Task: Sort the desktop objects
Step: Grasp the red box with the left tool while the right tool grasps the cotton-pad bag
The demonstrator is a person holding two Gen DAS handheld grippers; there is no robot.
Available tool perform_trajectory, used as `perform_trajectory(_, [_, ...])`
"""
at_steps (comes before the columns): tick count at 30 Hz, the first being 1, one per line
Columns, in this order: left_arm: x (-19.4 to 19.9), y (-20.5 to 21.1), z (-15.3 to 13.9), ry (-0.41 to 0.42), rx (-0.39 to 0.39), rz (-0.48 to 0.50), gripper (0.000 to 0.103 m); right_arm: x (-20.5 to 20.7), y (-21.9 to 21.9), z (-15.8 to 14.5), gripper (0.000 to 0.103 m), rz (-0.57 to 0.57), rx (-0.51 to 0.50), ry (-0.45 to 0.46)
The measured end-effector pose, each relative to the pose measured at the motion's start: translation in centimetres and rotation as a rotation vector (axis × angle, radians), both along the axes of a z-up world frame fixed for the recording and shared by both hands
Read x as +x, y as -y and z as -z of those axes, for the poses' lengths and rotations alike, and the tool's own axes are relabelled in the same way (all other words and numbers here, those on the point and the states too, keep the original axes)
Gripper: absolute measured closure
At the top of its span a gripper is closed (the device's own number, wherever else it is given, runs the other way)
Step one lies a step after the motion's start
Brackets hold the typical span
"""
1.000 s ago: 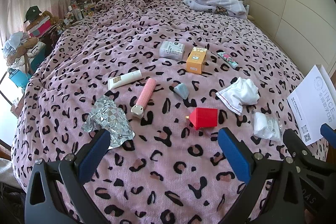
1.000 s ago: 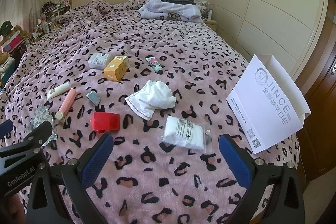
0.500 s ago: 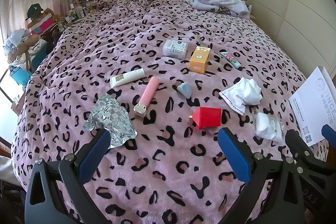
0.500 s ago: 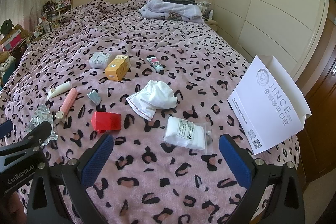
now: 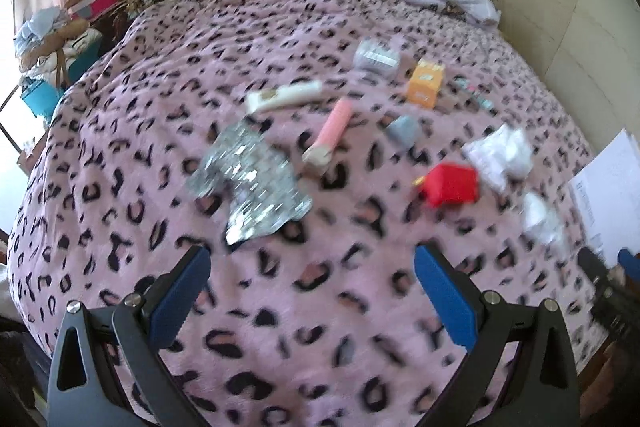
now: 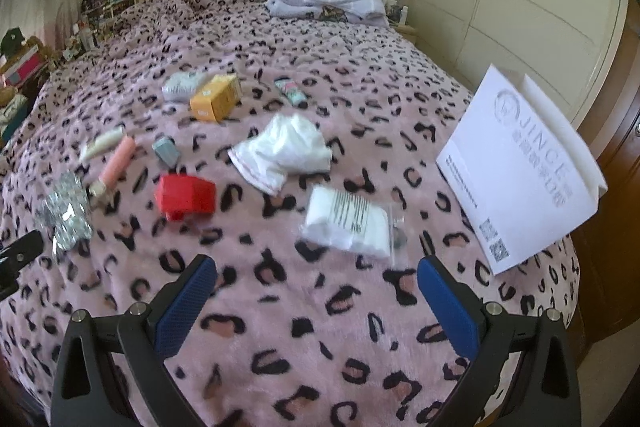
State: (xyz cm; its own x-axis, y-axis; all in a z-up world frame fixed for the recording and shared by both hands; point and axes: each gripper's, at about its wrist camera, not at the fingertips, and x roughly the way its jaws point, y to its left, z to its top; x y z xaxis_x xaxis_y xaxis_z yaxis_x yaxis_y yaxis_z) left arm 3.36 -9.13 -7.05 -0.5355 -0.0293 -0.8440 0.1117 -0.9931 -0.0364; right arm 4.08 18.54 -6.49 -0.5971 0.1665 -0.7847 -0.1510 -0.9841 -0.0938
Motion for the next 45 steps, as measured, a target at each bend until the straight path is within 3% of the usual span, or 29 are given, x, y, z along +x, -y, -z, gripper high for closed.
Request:
perform_trajectory(8, [1.1,4.1,2.8,0.085,0.024,-0.067,0.000,0.0,1.5,2.3,0.000,-0.071,-0.097,-0.001])
perform_trajectory(12, [1.2,3.8,2.6,0.040,0.046,-0.071,0.000,1.0,0.7,2.6,0.000,-0.081,-0.073,-0.024])
perform_trajectory(19, [-0.3,0.2,2.4,0.035,0.154,0.010,0.000,1.0,-4.1,2.4,0.000,0.014,-0.137,-0.055])
perform_trajectory(24, [-3.0,-4.5,1.6,0.018,0.141,0.098,0.000,0.3,-7.5,2.2,0.000,0.086,-0.193,-0.075])
perform_trajectory(30, [-7.3,-9.2,1.4,0.005,0.149,0.159,0.000,-3.1,-7.6,2.1,0.000,0.078,-0.145,-0.072])
perform_trajectory(36, [-11.6,-11.8,3.5,0.066,0.198,0.171,0.000,-5.5,-8.1,3.2,0.000,0.062,-0.124,-0.029])
perform_trajectory(42, [-13.1,-11.3,4.8,0.126,0.275,0.029,0.000,-5.5,-9.3,3.9,0.000,0.088,-0.148,-0.038])
perform_trajectory(45, [-13.7,-11.5,5.6,0.162,0.273,-0.058,0.000,-6.0,-9.8,4.5,0.000,0.102,-0.160,-0.025])
